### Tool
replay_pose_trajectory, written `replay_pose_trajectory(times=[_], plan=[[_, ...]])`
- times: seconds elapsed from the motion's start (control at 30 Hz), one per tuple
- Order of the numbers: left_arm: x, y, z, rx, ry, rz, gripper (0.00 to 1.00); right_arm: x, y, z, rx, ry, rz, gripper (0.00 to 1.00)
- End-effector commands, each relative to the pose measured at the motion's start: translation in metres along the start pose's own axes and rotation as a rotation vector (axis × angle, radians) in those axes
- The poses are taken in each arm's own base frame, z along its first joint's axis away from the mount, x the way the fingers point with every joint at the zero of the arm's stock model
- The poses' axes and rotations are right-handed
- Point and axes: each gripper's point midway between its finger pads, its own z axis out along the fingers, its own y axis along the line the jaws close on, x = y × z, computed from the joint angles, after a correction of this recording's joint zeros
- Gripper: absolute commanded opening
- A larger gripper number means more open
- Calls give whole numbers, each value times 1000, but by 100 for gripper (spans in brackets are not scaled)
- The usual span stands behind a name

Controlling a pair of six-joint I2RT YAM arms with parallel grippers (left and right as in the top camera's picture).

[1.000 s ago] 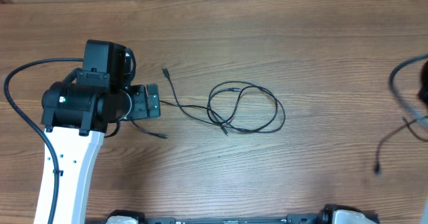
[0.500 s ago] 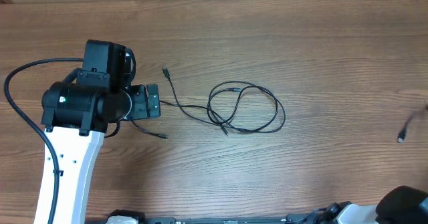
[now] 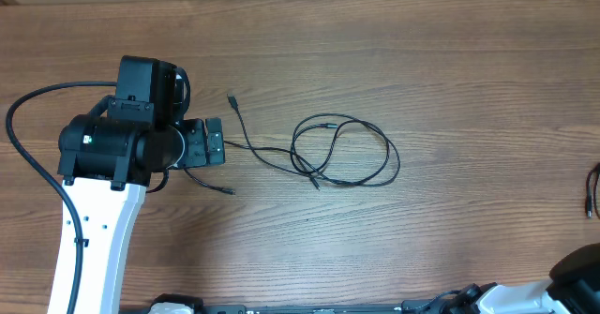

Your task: Untangle cables

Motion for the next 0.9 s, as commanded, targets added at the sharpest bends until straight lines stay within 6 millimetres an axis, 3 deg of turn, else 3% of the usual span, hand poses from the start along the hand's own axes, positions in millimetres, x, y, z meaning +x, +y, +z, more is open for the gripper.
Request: replay_pose_trajectory(times=[0.0, 0.07, 0.13, 0.2, 0.23, 0.27, 0.37, 0.67, 0.77, 0.87], plan=[[-3, -2, -7, 12, -25, 13, 100, 19, -6, 25, 37, 67, -13, 4], [-3, -2, -7, 12, -25, 12, 100, 28, -9, 35, 47, 91, -16, 6], [-3, -2, -7, 12, -25, 13, 100, 35, -10, 41, 47, 110, -18, 16], [-3, -2, -7, 12, -25, 13, 100, 41, -10, 45, 42, 129, -19, 49], [-3, -2, -7, 12, -25, 13, 100, 42, -11, 47, 44, 134, -20, 58], [-3, -2, -7, 12, -25, 13, 100, 45, -12, 48, 49, 142, -23, 79], [-3, -2, -7, 12, -25, 13, 100, 47, -13, 49, 53, 147, -24, 96], [-3, -2, -7, 12, -25, 13, 100, 67, 14, 44, -124, 263, -140, 100], [-3, -2, -7, 12, -25, 13, 100, 82, 34, 35, -268, 334, -242, 100], [-3, -2, -7, 12, -25, 13, 100, 104, 68, 14, -526, 403, -424, 100]])
